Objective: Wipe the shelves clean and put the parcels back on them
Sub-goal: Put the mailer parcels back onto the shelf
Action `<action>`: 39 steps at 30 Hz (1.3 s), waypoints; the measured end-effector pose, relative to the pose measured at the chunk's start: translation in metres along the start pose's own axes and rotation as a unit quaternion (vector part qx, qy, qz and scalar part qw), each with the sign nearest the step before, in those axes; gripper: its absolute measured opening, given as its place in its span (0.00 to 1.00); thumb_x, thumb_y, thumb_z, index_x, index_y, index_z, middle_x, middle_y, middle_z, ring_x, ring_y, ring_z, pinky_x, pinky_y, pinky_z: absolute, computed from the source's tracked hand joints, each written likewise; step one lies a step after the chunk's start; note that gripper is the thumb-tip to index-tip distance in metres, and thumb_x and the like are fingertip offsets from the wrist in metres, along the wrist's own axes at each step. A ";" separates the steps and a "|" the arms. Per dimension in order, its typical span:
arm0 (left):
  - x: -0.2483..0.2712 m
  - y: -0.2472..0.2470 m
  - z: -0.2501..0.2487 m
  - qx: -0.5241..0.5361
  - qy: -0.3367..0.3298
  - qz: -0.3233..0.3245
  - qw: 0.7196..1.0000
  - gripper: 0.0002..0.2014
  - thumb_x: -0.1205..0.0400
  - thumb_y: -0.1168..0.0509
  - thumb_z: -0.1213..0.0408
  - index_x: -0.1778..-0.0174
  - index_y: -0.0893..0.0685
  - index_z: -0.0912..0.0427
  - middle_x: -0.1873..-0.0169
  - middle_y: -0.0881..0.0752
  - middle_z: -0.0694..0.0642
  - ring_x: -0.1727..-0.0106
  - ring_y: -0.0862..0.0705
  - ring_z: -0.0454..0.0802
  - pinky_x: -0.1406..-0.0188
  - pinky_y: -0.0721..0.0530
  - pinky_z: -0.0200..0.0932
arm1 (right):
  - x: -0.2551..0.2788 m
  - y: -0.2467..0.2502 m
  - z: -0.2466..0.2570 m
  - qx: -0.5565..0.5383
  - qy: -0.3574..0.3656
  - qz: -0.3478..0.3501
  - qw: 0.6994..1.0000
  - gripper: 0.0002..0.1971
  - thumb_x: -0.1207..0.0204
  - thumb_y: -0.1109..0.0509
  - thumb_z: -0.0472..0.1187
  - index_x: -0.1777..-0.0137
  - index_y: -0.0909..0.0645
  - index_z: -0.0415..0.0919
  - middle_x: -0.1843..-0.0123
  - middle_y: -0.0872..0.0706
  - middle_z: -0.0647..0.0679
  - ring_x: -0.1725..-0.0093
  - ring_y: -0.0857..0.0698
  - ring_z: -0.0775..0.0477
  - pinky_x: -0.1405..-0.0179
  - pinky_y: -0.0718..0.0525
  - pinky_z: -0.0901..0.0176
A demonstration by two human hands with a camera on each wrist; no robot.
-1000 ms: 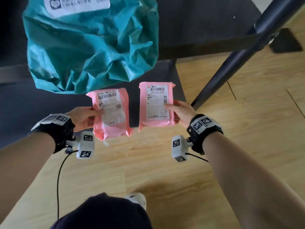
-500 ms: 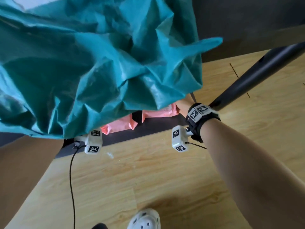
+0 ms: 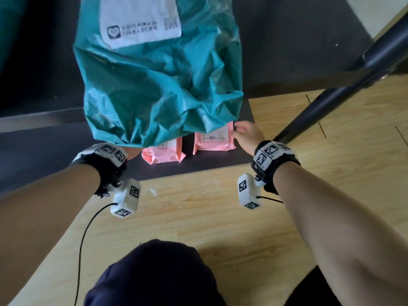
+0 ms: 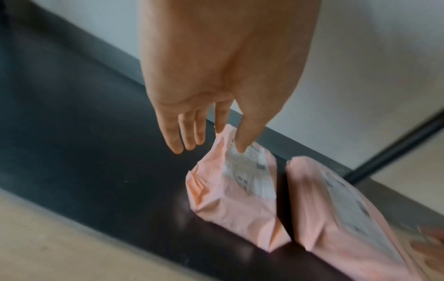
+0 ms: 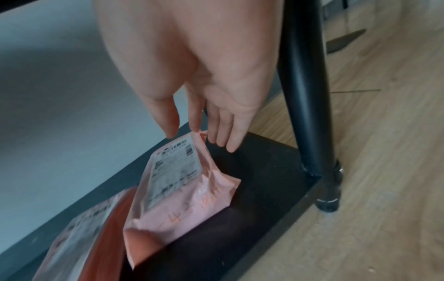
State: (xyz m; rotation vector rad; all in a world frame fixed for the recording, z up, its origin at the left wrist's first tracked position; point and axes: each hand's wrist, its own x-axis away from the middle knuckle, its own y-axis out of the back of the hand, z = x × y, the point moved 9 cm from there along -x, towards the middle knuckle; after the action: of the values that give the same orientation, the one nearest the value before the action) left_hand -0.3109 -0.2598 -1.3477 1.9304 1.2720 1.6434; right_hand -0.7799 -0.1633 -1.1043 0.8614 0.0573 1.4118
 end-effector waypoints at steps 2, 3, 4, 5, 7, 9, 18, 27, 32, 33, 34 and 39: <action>0.166 0.028 -0.121 0.010 0.009 0.013 1.000 0.19 0.17 0.37 0.53 0.41 0.18 0.66 0.45 0.18 0.60 0.41 0.19 0.57 0.33 0.24 0.55 | 0.022 -0.001 0.006 0.039 0.020 0.035 0.998 0.17 0.21 0.32 0.37 0.33 0.21 0.34 0.33 0.17 0.42 0.33 0.18 0.44 0.35 0.21 0.56; 0.219 0.037 -0.160 0.005 -0.003 0.000 1.000 0.16 0.17 0.36 0.63 0.39 0.18 0.71 0.40 0.18 0.63 0.37 0.20 0.59 0.32 0.26 0.50 | 0.033 0.000 0.007 0.056 0.027 0.051 0.997 0.16 0.21 0.32 0.38 0.34 0.20 0.35 0.33 0.16 0.42 0.34 0.18 0.43 0.34 0.20 0.53; 0.252 0.041 -0.180 0.011 -0.006 -0.012 1.000 0.16 0.18 0.36 0.67 0.36 0.19 0.72 0.38 0.18 0.65 0.36 0.21 0.60 0.33 0.26 0.45 | 0.045 0.001 0.009 0.077 0.032 0.065 0.994 0.17 0.21 0.32 0.39 0.34 0.20 0.36 0.34 0.16 0.42 0.34 0.18 0.43 0.34 0.20 0.51; 0.286 0.047 -0.202 0.022 -0.019 -0.020 0.999 0.16 0.18 0.36 0.70 0.34 0.21 0.71 0.39 0.17 0.64 0.37 0.20 0.60 0.37 0.25 0.39 | 0.059 0.003 0.010 0.099 0.033 0.082 0.991 0.17 0.20 0.32 0.39 0.33 0.20 0.36 0.34 0.16 0.43 0.34 0.18 0.43 0.33 0.21 0.51; 0.311 0.043 -0.189 0.071 0.016 0.004 0.997 0.16 0.18 0.37 0.73 0.33 0.22 0.71 0.44 0.15 0.62 0.43 0.17 0.59 0.46 0.24 0.28 | 0.087 0.010 0.013 0.123 0.031 0.113 0.986 0.19 0.20 0.32 0.40 0.30 0.22 0.37 0.32 0.17 0.42 0.33 0.18 0.42 0.31 0.22 0.49; 0.346 0.047 -0.194 0.075 0.010 0.005 0.997 0.16 0.19 0.35 0.71 0.35 0.20 0.70 0.40 0.16 0.64 0.39 0.18 0.61 0.36 0.23 0.38 | 0.119 0.023 0.020 0.129 0.022 0.134 0.982 0.21 0.20 0.33 0.41 0.28 0.24 0.37 0.31 0.18 0.40 0.31 0.20 0.40 0.29 0.24 0.46; 0.543 0.115 -0.239 -0.042 -0.029 0.014 0.999 0.15 0.16 0.41 0.66 0.35 0.19 0.60 0.36 0.18 0.59 0.37 0.19 0.57 0.34 0.23 0.47 | 0.280 0.109 0.114 0.269 0.058 0.198 0.941 0.20 0.15 0.41 0.45 0.26 0.26 0.39 0.27 0.21 0.43 0.28 0.23 0.42 0.30 0.28 0.55; 0.760 0.221 -0.254 -0.040 0.012 -0.036 0.998 0.16 0.15 0.45 0.65 0.33 0.21 0.56 0.34 0.19 0.57 0.35 0.20 0.56 0.36 0.22 0.46 | 0.454 0.165 0.249 0.284 0.144 0.238 0.918 0.18 0.15 0.42 0.44 0.29 0.23 0.39 0.30 0.19 0.43 0.30 0.22 0.42 0.31 0.25 0.53; 0.857 0.257 -0.234 -0.051 0.046 -0.050 0.996 0.17 0.14 0.46 0.63 0.30 0.24 0.56 0.32 0.21 0.57 0.33 0.22 0.55 0.37 0.24 0.44 | 0.532 0.158 0.307 0.305 0.182 0.267 0.896 0.17 0.15 0.44 0.45 0.35 0.20 0.37 0.36 0.16 0.40 0.37 0.19 0.38 0.38 0.21 0.50; 0.876 0.263 -0.228 -0.056 0.052 -0.052 0.996 0.17 0.14 0.46 0.63 0.29 0.25 0.56 0.32 0.21 0.57 0.33 0.22 0.55 0.37 0.24 0.44 | 0.546 0.153 0.315 0.312 0.187 0.274 0.890 0.17 0.15 0.44 0.44 0.37 0.20 0.36 0.38 0.15 0.39 0.39 0.18 0.37 0.41 0.21 0.52; 0.894 0.269 -0.220 -0.058 0.059 -0.056 0.995 0.17 0.14 0.46 0.62 0.28 0.25 0.56 0.31 0.22 0.57 0.33 0.22 0.55 0.37 0.24 0.44 | 0.560 0.147 0.324 0.317 0.192 0.281 0.885 0.17 0.15 0.45 0.44 0.40 0.19 0.35 0.43 0.14 0.39 0.41 0.18 0.36 0.46 0.22 0.55; 0.972 0.299 -0.156 -0.034 0.103 -0.077 0.991 0.18 0.14 0.46 0.63 0.28 0.25 0.57 0.32 0.21 0.59 0.33 0.22 0.56 0.36 0.24 0.44 | 0.630 0.105 0.375 0.341 0.224 0.302 0.862 0.15 0.17 0.44 0.43 0.67 0.28 0.45 0.66 0.25 0.49 0.57 0.22 0.42 0.58 0.28 0.57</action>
State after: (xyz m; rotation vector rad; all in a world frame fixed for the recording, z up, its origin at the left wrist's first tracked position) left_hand -0.3731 0.2742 -0.4706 1.6129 1.3825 1.8166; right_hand -0.5418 0.1930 -0.5006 1.1600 0.7377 2.2324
